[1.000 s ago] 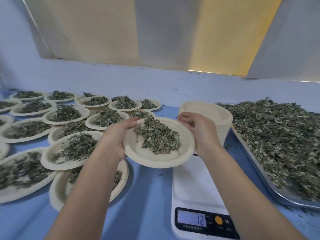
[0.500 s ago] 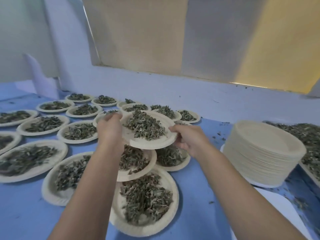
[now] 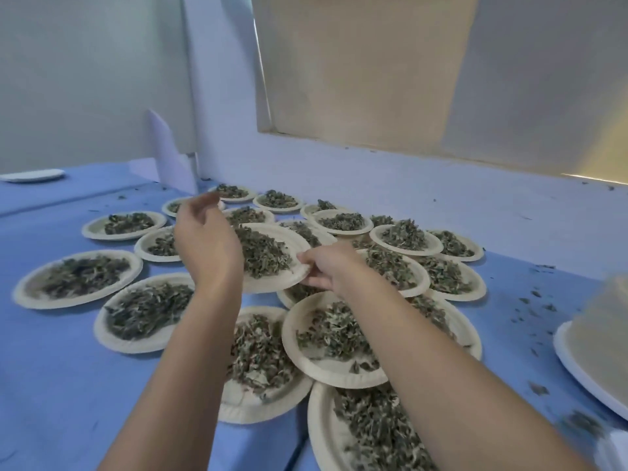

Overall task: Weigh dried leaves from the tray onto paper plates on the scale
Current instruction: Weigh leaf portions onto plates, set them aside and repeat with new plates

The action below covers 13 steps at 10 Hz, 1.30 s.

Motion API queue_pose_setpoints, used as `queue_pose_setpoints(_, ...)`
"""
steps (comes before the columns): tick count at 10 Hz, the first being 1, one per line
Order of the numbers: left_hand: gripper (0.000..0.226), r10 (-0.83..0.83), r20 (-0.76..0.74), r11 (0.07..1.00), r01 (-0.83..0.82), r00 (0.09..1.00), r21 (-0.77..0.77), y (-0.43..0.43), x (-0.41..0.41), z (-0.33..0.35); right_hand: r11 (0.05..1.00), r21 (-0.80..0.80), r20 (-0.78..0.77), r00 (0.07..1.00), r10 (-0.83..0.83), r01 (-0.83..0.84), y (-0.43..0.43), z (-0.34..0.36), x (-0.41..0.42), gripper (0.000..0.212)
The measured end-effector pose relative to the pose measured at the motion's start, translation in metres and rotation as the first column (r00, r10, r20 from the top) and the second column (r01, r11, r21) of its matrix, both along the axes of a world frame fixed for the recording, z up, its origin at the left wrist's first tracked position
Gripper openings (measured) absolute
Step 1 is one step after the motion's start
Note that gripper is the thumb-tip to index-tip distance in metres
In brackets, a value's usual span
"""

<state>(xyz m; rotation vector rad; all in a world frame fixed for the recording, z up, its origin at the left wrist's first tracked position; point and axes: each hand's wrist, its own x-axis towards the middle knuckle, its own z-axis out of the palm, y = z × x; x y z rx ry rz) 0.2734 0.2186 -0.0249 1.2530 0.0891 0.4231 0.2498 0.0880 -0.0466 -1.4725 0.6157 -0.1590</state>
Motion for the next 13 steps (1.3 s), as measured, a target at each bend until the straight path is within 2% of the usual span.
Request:
queue_pose_setpoints(2,0.029,0.010,-0.022,1.000,-0.011,1.000,-0.014,0.012,0.014,-0.002,0.964,-0.241,-0.212,0.976,0.056,-0.108,0.018,-0.014,0.025,0.028)
queue_pose_setpoints(3,0.029,-0.002,-0.034,1.000,0.002,0.999,-0.003,0.013,0.016,-0.008,0.918,-0.354,-0.287,0.955,0.076,-0.179,0.023,-0.020,0.029,0.023)
queue_pose_setpoints(5,0.030,-0.014,-0.050,1.000,0.013,0.999,-0.020,0.010,0.019,-0.018,0.816,-0.525,-0.332,0.941,0.066,-0.242,0.022,-0.024,0.033,0.010)
queue_pose_setpoints(6,0.031,-0.027,-0.062,0.999,0.026,0.998,-0.028,0.008,0.018,-0.021,0.764,-0.595,-0.338,0.940,0.044,-0.250,0.018,-0.027,0.035,0.016)
queue_pose_setpoints(7,0.030,-0.062,-0.070,0.998,0.060,0.996,-0.029,0.006,0.018,-0.023,0.673,-0.692,-0.342,0.940,0.014,-0.262,0.016,-0.028,0.034,0.027)
queue_pose_setpoints(8,0.029,-0.059,-0.076,0.998,0.058,0.995,-0.022,0.005,0.017,-0.024,0.621,-0.742,-0.318,0.948,0.007,-0.254,0.014,-0.028,0.033,0.036)
queue_pose_setpoints(11,0.032,-0.092,-0.103,0.996,0.090,0.990,-0.028,-0.004,0.011,-0.027,0.547,-0.820,-0.230,0.972,-0.047,-0.168,0.012,-0.025,0.027,0.038)
queue_pose_setpoints(12,0.032,-0.127,-0.067,0.991,0.123,0.990,-0.059,-0.009,0.005,-0.026,0.581,-0.806,-0.149,0.989,-0.010,-0.115,0.007,-0.021,0.018,0.024)
queue_pose_setpoints(13,0.032,-0.167,-0.038,0.984,0.164,0.985,-0.070,-0.018,-0.003,-0.023,0.716,-0.697,0.064,0.998,0.017,0.033,0.002,-0.015,0.006,0.020)
